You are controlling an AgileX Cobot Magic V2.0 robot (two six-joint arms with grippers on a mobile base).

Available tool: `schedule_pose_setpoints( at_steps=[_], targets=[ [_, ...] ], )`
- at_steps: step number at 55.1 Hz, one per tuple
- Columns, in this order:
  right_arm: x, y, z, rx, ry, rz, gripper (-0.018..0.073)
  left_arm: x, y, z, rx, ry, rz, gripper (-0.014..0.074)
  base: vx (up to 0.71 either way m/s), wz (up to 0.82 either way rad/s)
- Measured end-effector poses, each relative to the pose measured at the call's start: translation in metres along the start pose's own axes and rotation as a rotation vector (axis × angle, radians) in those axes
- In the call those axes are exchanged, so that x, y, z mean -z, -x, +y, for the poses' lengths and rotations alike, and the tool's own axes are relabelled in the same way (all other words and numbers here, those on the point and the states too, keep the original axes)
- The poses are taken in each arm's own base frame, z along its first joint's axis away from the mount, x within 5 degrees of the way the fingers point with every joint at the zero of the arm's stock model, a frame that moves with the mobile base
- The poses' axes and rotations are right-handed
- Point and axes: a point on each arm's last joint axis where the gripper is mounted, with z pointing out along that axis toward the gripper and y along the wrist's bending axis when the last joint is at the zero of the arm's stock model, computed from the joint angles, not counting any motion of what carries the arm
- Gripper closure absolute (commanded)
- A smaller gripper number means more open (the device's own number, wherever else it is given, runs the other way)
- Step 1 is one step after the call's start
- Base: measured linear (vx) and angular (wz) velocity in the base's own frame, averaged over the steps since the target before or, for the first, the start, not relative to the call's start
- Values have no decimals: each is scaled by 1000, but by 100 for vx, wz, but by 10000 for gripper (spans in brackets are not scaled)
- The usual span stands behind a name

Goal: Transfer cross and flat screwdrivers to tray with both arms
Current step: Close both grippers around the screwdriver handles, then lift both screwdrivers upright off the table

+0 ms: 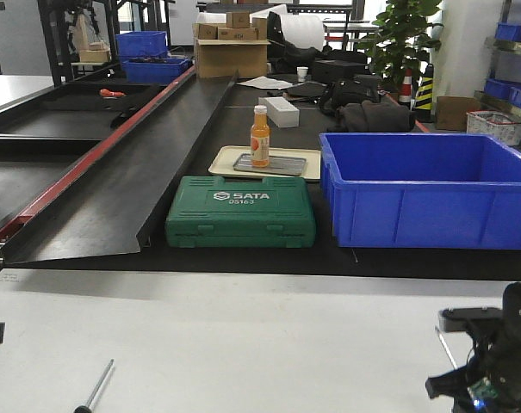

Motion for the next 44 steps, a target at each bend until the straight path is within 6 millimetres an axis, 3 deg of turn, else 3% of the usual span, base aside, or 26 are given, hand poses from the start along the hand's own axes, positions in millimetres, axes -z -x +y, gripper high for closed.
schedule_pose_setpoints(
  at_steps=[10, 19, 26, 34, 44],
  targets=[
    [60, 4, 3, -27, 34, -182, 567, -30, -1, 0, 15, -14, 194, 16, 0, 0],
    [97, 0, 5, -16, 42, -277, 567, -76, 6, 0, 40, -23, 395, 16, 0, 0],
    [112, -4, 5, -13, 44, -299, 567, -117, 6, 1, 44, -30, 523, 16, 0, 0],
    [116, -7, 5, -10, 44, -296, 567, -163, -10, 0, 46, -36, 670, 16, 0, 0],
    [116, -8, 5, -10, 46, -278, 567, -200, -33, 0, 36, -45, 786, 16, 0, 0]
  ],
)
